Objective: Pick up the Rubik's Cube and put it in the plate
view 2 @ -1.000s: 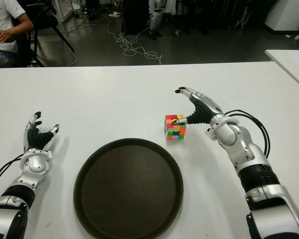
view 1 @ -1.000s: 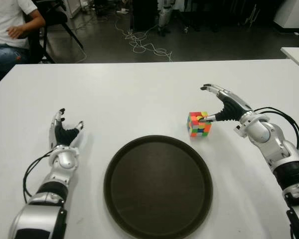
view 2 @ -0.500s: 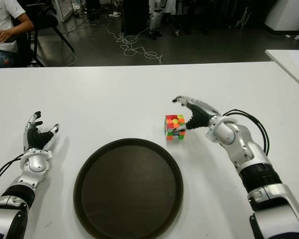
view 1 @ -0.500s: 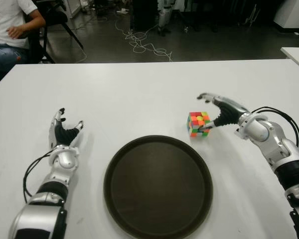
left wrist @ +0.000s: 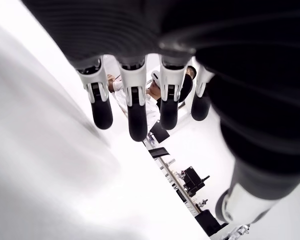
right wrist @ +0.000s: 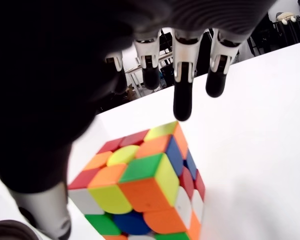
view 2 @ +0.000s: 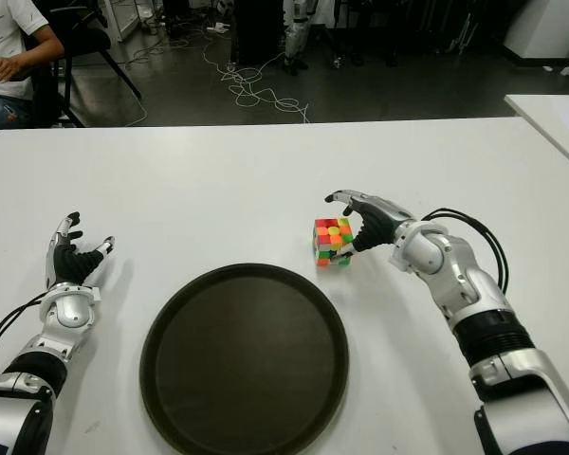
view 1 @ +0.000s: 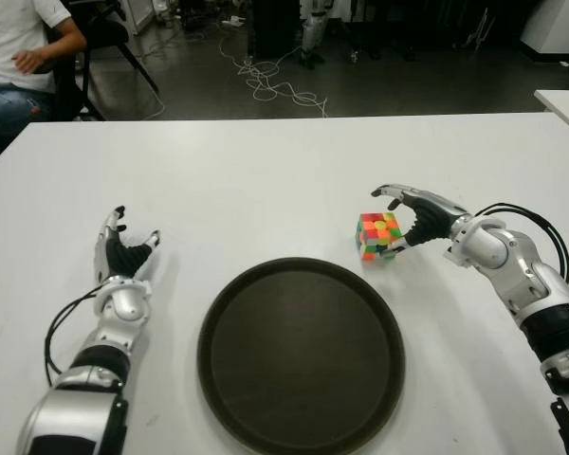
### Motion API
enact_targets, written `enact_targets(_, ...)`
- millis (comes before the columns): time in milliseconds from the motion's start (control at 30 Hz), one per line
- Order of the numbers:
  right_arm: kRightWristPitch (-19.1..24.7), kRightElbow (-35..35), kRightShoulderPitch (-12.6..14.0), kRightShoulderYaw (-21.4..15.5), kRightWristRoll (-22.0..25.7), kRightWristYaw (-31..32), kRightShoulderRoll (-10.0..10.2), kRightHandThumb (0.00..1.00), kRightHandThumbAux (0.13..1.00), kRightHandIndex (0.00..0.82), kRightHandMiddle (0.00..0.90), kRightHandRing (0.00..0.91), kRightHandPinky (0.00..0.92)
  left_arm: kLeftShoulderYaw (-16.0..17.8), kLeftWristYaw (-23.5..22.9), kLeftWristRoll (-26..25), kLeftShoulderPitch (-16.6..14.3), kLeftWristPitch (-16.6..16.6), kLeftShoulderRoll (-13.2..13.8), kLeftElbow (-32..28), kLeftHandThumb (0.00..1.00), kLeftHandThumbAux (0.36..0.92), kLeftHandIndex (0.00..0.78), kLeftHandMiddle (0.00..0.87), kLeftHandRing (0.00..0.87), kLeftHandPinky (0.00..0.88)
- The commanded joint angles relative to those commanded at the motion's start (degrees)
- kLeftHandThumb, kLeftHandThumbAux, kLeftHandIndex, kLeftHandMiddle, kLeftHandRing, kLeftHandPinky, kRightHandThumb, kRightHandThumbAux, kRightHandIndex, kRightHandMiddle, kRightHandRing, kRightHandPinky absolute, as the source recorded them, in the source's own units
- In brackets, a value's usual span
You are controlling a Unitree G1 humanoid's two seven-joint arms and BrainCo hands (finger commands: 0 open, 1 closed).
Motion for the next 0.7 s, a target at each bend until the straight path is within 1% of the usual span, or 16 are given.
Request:
enact_targets(167, -0.05, 0.24, -0.17, 0.28, -0.42, -0.04, 0.1, 0.0, 0.73, 0.03, 0.077, 0.107, 0.087, -0.03, 0.08, 0.01, -0.03, 0.06, -0.04, -0.08, 0.147, 0.734, 0.096, 0.144, 0.135, 0.117)
enact_targets(300, -0.43, 0.75, -0.54, 0.91, -1.07, -0.19, 0.16, 0.0, 0.729, 0.038, 0.09, 0.112, 0.096, -0.14, 0.23, 0.14, -0.08, 0.15, -0.05, -0.14, 0.157, 0.747, 0.098, 0.149, 0.152, 0.171)
enact_targets(400, -1.01, 1.25, -0.76, 1.22, -1.02, -0.42, 0.2, 0.0, 0.743, 0.042, 0.096, 0.124, 0.11, -0.24, 0.19, 0.22, -0.09, 0.28, -0.02, -0.15, 0.159, 0.744, 0.099, 0.152, 0.163, 0.199)
enact_targets(700, -2.94, 2.43, -1.33, 1.77, -0.64, -1.09, 0.63, 0.0, 0.774, 0.048, 0.095, 0.139, 0.123, -0.28, -0.24, 0.16, -0.06, 0.67, 0.03, -0.09, 0.137, 0.725, 0.094, 0.148, 0.159, 0.189)
